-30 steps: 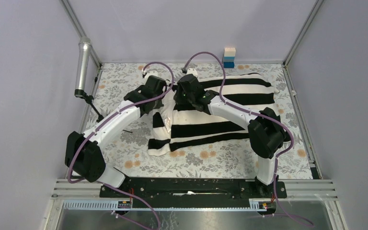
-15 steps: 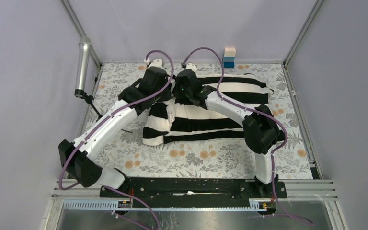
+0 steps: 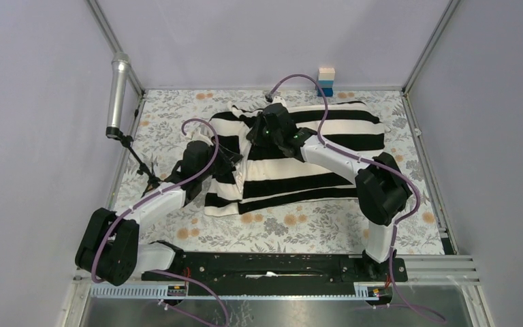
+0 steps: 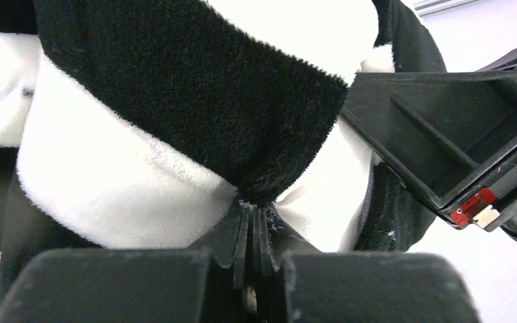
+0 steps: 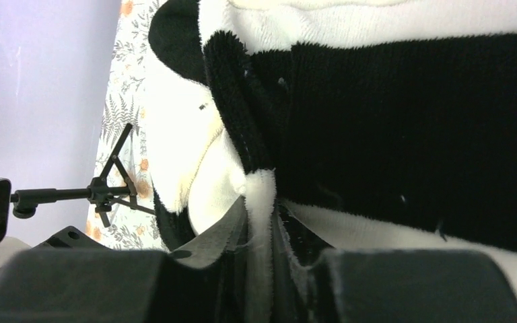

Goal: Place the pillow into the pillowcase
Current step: Stuff the pillow into the pillowcase.

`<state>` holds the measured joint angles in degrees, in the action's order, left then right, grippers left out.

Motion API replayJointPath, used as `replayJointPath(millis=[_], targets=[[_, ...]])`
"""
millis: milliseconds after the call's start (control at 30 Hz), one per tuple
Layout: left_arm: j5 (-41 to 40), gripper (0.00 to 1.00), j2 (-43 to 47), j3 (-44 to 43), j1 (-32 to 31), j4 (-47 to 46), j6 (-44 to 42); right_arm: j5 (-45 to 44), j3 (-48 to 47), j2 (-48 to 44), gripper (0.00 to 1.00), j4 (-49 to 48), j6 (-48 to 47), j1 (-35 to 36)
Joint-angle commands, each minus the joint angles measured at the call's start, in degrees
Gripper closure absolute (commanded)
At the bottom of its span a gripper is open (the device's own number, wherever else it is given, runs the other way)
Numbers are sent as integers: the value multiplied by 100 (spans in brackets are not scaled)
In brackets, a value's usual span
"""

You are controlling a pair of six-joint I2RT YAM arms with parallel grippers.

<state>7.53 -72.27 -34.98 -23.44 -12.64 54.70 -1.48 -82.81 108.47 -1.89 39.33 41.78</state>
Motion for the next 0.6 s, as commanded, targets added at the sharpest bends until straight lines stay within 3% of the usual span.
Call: replayJointPath(millis=[0, 100, 200, 333, 567], targets=[[544, 100, -156, 202, -108, -522, 258, -528, -298, -400, 83, 762, -379, 87], [419, 100, -221, 183, -108, -298, 191, -870, -648, -404, 84, 1242, -604, 272], [368, 100, -224, 174, -108, -221, 96, -1074, -856, -390, 70, 1574, -712, 350], [329, 100, -156, 138, -108, -94, -12, -1345, -978, -390, 64, 1953, -808, 402], [191, 100, 63, -81, -145, 275, -228, -1630, -1152, -633, 81, 2276, -969, 581]])
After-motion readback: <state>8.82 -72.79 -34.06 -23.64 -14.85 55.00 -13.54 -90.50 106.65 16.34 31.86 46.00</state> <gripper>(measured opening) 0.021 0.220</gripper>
